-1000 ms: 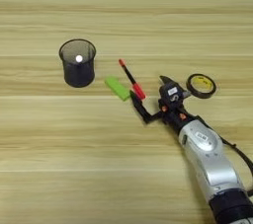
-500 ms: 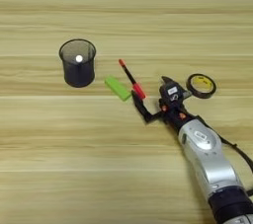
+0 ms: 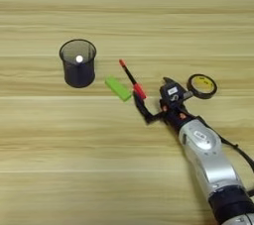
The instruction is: Move the objects on the table
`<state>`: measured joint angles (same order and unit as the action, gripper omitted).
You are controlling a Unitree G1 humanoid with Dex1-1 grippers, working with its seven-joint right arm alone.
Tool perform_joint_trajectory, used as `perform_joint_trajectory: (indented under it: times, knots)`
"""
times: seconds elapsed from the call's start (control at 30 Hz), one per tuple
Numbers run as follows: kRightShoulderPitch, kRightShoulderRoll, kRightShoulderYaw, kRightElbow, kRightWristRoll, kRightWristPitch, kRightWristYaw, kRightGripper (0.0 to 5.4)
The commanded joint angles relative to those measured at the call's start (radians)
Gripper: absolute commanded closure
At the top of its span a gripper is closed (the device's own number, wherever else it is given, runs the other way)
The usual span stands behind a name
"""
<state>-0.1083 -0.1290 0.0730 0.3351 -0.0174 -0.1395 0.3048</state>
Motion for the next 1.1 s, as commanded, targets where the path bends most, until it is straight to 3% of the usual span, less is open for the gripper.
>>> perform_joint_trajectory:
  times: [0.03, 0.47, 0.7, 1.1]
  knots:
    - [-0.062, -0.006, -0.001, -0.035, -0.005, 0.001, -0.010, 0.02]
    - [-0.093, 0.000, 0.008, -0.010, 0.006, 0.107, 0.014, 0.02]
    - [-0.136, 0.002, -0.025, 0.093, 0.029, 0.118, 0.005, 0.02]
    - [-0.149, 0.002, -0.029, 0.127, 0.034, 0.127, 0.015, 0.02]
